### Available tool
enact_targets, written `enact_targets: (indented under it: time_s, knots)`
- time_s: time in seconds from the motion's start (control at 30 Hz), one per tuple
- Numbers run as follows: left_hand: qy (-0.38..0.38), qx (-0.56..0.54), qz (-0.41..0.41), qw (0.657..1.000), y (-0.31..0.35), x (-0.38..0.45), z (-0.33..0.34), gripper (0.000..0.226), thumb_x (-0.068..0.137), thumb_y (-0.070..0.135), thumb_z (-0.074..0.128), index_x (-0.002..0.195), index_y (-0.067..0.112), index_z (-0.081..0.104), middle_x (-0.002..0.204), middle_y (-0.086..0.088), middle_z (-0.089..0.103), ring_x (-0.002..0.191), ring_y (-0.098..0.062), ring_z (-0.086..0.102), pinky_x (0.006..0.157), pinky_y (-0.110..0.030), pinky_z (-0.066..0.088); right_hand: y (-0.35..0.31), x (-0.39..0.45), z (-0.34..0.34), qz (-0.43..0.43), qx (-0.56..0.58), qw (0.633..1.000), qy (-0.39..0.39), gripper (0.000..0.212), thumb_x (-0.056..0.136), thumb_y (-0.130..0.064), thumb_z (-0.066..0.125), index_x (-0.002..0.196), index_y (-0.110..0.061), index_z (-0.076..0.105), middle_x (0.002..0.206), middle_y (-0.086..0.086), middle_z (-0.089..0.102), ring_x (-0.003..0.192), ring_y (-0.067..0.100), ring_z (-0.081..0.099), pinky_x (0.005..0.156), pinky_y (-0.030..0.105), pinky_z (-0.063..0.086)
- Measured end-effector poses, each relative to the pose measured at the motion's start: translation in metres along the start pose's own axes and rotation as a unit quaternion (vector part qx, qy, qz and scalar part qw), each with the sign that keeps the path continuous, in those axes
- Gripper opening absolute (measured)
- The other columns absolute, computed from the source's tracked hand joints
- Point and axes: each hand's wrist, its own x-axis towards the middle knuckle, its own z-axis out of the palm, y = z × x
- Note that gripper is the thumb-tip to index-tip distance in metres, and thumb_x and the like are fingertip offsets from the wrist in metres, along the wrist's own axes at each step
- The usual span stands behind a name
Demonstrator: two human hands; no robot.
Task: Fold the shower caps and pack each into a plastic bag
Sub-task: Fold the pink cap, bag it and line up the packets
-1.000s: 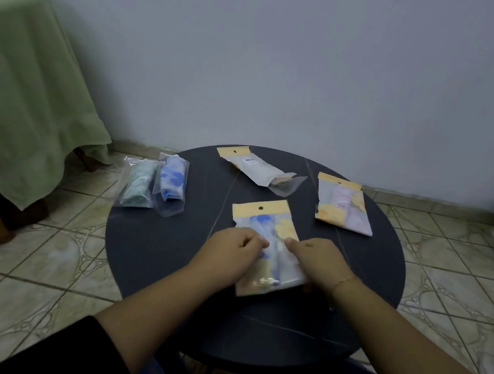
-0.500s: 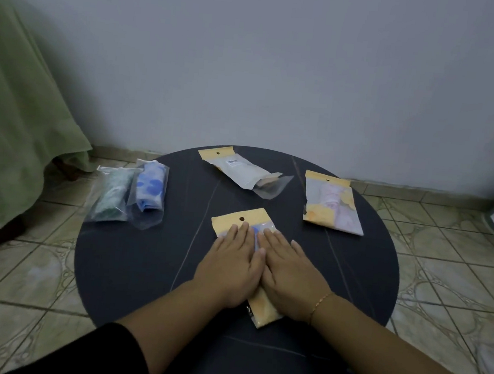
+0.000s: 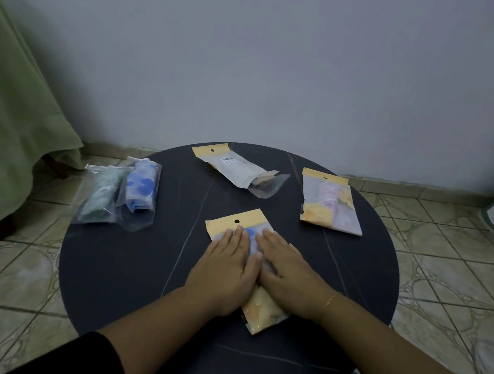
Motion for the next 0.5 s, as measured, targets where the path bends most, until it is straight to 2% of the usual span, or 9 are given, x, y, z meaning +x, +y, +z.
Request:
enact_targets:
  time_s: [0.07, 0.17, 0.23, 0.3, 0.37, 0.4, 0.5]
  knots:
    - [0.009, -0.001, 0.001, 1.000, 0.000, 0.001, 0.001, 0.059, 0.101, 0.043, 0.012, 0.151, 0.016, -0.004, 0.158, 0.004, -0.012, 0.143, -0.005, -0.013, 0.116, -0.025, -0.009, 0.001, -0.001, -0.004, 0.056, 0.011, 0.998, 0.021, 0.068, 0.097, -0.045, 0.036, 0.151, -0.018, 0.005, 0.159, -0.003, -0.001, 0.145, 0.012, -0.006, 0.117, 0.031, 0.002]
    - [0.024, -0.002, 0.004, 1.000, 0.001, 0.002, 0.002, 0.060, 0.100, 0.045, 0.012, 0.150, 0.017, -0.005, 0.158, 0.004, -0.012, 0.143, -0.005, -0.014, 0.115, -0.025, -0.009, -0.001, -0.003, -0.008, 0.163, -0.047, 0.985, 0.031, 0.082, 0.089, -0.063, 0.035, 0.150, -0.015, 0.010, 0.157, 0.001, 0.013, 0.144, 0.022, 0.008, 0.114, 0.040, 0.015]
    - [0.033, -0.003, 0.004, 0.999, 0.003, 0.004, 0.004, 0.061, 0.100, 0.046, 0.012, 0.150, 0.017, -0.006, 0.158, 0.005, -0.013, 0.143, -0.005, -0.014, 0.114, -0.024, -0.009, -0.004, -0.005, -0.011, 0.204, -0.057, 0.977, 0.035, 0.082, 0.085, -0.067, 0.035, 0.149, -0.020, 0.015, 0.153, 0.001, 0.023, 0.138, 0.024, 0.019, 0.108, 0.042, 0.021]
    - [0.039, -0.002, 0.004, 0.999, 0.005, 0.007, 0.005, 0.062, 0.099, 0.047, 0.012, 0.150, 0.017, -0.006, 0.158, 0.005, -0.013, 0.143, -0.006, -0.014, 0.114, -0.025, -0.008, -0.003, -0.004, -0.016, 0.228, -0.020, 0.972, 0.045, 0.076, 0.084, -0.065, 0.042, 0.146, -0.027, 0.021, 0.146, 0.003, 0.031, 0.133, 0.026, 0.027, 0.104, 0.042, 0.025]
    - [0.040, 0.004, 0.005, 0.999, 0.006, 0.011, 0.006, 0.064, 0.098, 0.050, 0.011, 0.150, 0.016, -0.007, 0.158, 0.004, -0.014, 0.143, -0.006, -0.014, 0.114, -0.025, -0.008, 0.000, -0.002, -0.020, 0.235, 0.076, 0.967, 0.065, 0.066, 0.085, -0.053, 0.052, 0.142, -0.028, 0.030, 0.142, 0.004, 0.037, 0.129, 0.026, 0.035, 0.105, 0.039, 0.032]
    - [0.040, 0.006, 0.006, 0.999, 0.006, 0.012, 0.007, 0.065, 0.098, 0.050, 0.010, 0.150, 0.016, -0.008, 0.158, 0.004, -0.014, 0.143, -0.007, -0.014, 0.113, -0.024, -0.008, 0.002, 0.000, -0.022, 0.226, 0.135, 0.961, 0.085, 0.057, 0.087, -0.040, 0.056, 0.139, -0.027, 0.037, 0.139, 0.004, 0.041, 0.123, 0.023, 0.042, 0.102, 0.036, 0.036]
    - [0.044, -0.004, 0.013, 0.999, 0.009, 0.015, 0.006, 0.064, 0.098, 0.049, 0.012, 0.150, 0.017, -0.008, 0.158, 0.005, -0.014, 0.143, -0.006, -0.014, 0.112, -0.023, -0.008, 0.003, -0.003, -0.037, 0.198, 0.215, 0.946, 0.140, 0.041, 0.087, -0.002, 0.049, 0.124, -0.020, 0.055, 0.121, 0.002, 0.053, 0.101, 0.014, 0.050, 0.086, 0.022, 0.039]
